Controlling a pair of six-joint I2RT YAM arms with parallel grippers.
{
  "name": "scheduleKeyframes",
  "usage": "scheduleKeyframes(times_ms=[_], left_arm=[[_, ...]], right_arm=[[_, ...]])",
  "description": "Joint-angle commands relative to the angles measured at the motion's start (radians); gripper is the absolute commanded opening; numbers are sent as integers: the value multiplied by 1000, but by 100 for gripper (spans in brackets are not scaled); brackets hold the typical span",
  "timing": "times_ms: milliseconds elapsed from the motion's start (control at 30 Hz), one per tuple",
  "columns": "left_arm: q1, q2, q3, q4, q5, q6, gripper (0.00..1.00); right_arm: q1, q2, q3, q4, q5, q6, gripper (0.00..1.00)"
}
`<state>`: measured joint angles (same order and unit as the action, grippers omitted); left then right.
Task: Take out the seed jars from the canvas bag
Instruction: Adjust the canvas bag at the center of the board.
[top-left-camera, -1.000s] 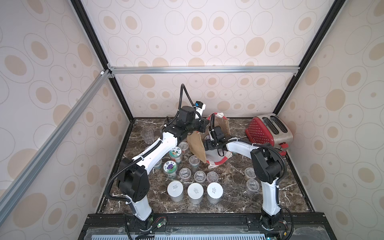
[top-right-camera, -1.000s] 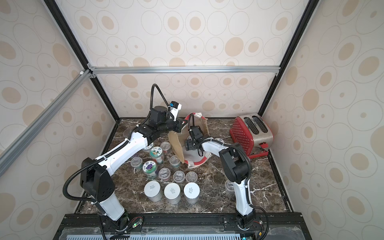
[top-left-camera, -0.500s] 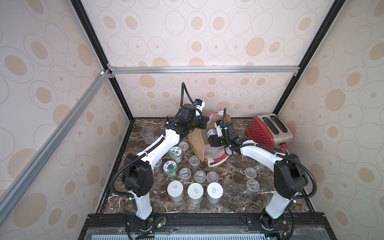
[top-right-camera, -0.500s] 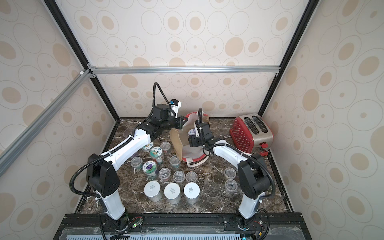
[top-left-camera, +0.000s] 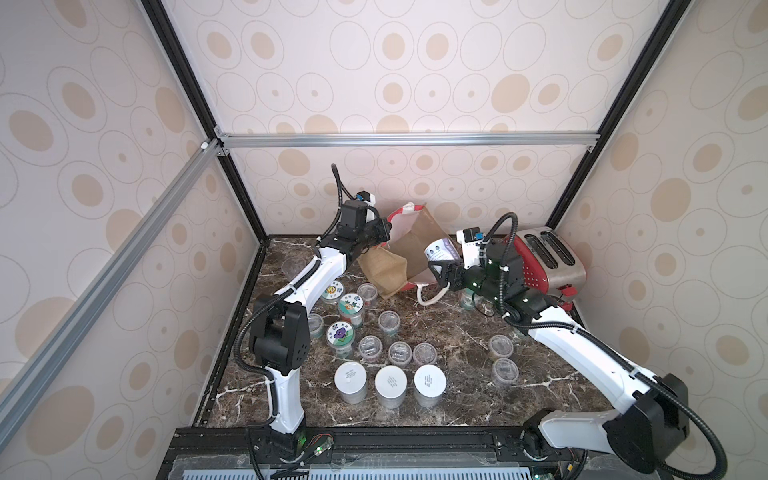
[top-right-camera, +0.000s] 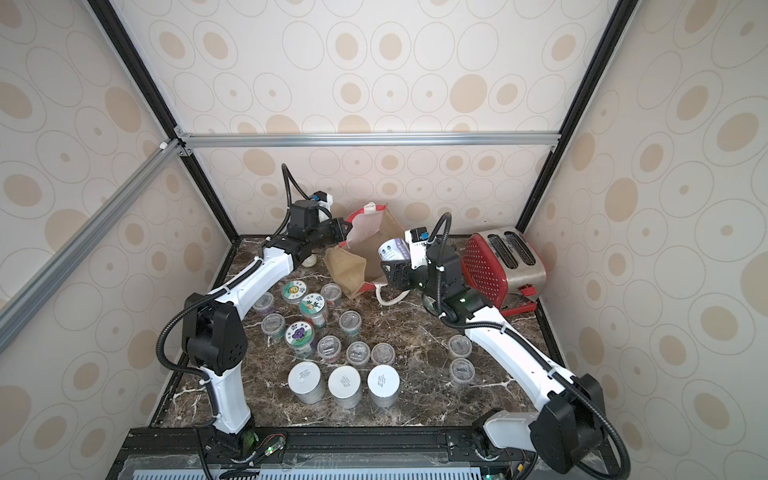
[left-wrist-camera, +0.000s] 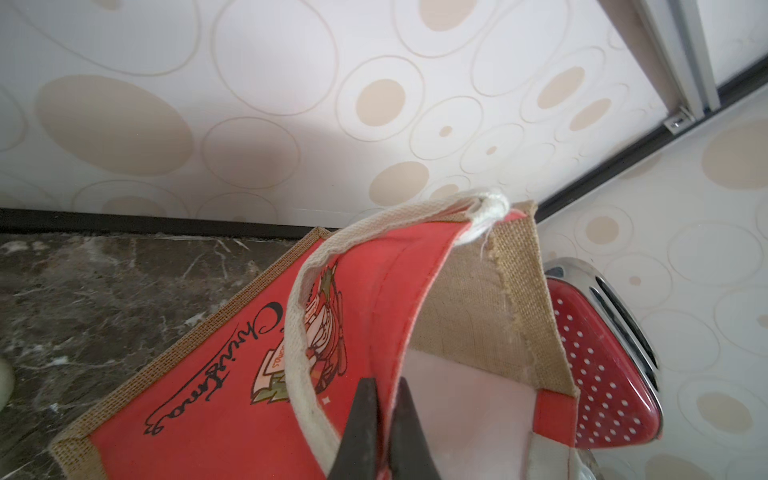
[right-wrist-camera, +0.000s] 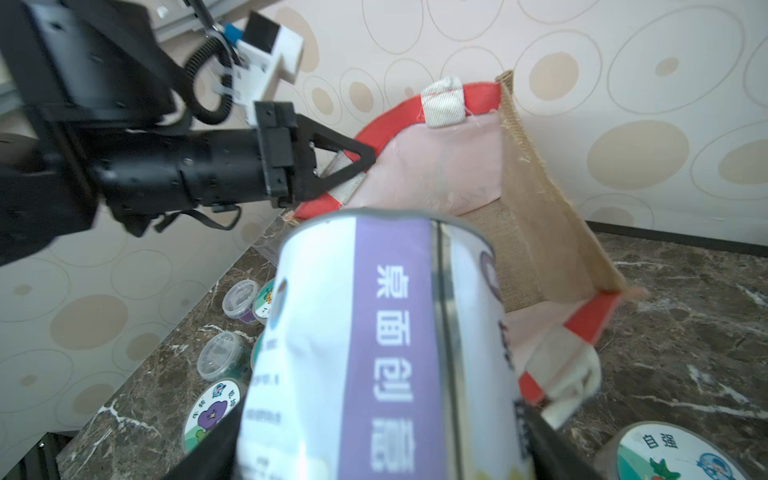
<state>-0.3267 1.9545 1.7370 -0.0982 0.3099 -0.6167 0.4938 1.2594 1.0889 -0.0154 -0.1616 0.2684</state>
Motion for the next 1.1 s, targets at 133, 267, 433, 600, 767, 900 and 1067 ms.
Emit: scheduleKeyframes(times_ms=[133, 267, 433, 600, 767, 900, 1067], left_arm=[[50, 104, 100, 7, 32, -126, 0], [52, 124, 131, -24, 41, -129, 33], [56, 53, 97, -40, 23, -95, 80], [54, -57, 53, -51, 20, -62, 99], [50, -200, -49, -53, 37, -24, 98], [42, -308, -160, 14, 205, -24, 98], [-25, -390, -301, 189, 510, -108, 98]], right_arm=[[-16, -83, -38, -8, -30, 0, 70], [-19, -101, -41, -13, -48, 1, 70], [-26, -127, -45, -38, -58, -14, 70], [-42, -150, -68, -49, -80, -26, 69], [-54, -178, -93, -59, -123, -52, 69], [-56, -199, -104, -67, -177, -85, 69], [-58, -217, -112, -78, -239, -120, 68]])
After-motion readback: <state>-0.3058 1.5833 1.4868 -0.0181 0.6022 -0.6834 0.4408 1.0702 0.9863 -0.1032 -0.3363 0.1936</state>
